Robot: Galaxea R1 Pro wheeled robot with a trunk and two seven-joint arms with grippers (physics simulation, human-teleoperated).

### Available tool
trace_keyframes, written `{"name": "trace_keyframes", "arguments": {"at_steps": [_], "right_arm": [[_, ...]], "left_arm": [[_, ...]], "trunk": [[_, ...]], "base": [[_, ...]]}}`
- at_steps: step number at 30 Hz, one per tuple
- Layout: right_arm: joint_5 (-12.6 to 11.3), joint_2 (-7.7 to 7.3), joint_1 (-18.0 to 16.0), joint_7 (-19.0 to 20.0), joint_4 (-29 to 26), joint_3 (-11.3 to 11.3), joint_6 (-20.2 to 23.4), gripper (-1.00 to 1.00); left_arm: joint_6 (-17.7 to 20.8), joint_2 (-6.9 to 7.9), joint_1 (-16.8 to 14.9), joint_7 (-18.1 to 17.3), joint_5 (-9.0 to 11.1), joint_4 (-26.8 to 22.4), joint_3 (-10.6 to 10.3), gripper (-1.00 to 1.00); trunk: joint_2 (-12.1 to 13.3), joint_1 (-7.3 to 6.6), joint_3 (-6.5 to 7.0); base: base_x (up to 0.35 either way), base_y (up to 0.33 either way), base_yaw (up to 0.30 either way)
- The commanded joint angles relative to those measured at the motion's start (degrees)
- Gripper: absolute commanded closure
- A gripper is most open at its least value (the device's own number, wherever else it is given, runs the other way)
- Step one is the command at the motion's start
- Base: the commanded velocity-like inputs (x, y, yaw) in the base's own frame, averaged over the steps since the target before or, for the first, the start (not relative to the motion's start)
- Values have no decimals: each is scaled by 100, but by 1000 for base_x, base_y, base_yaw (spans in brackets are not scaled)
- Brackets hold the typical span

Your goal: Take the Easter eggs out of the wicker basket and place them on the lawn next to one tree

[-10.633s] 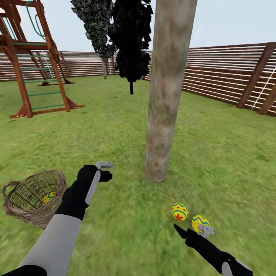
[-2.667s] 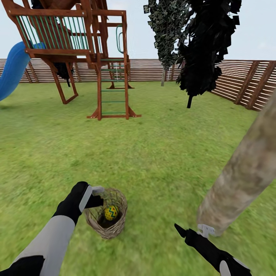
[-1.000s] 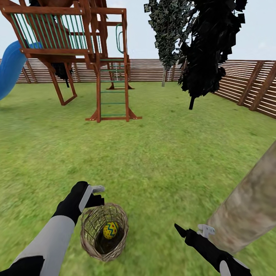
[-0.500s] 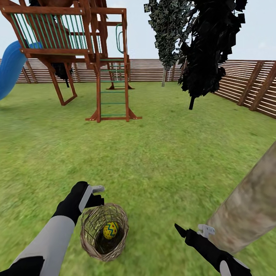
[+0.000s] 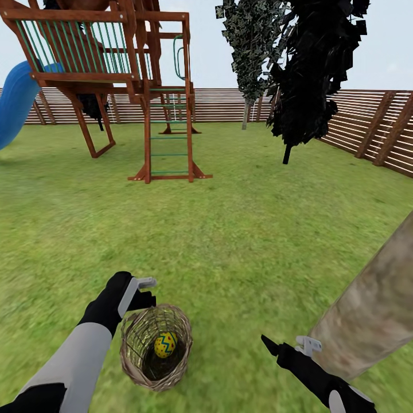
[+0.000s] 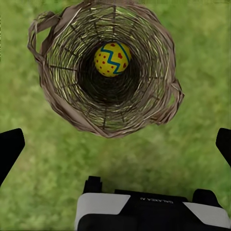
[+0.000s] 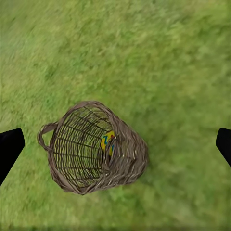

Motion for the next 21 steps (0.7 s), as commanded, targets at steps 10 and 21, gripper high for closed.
{"name": "trace_keyframes", "arguments": {"at_steps": [10, 21], "right_arm": [[-43, 6, -4, 39, -3, -12, 29, -100], [-82, 1, -3, 85, -75, -8, 19, -100]], "left_arm": [[-91, -8, -1, -131, 61, 0, 16, -100], [-399, -5, -2, -295, 51, 53, 11, -100]], "trunk": [[-288, 155, -134], [-729, 397, -331]], "base": [[0, 0, 0], [0, 0, 0]]}}
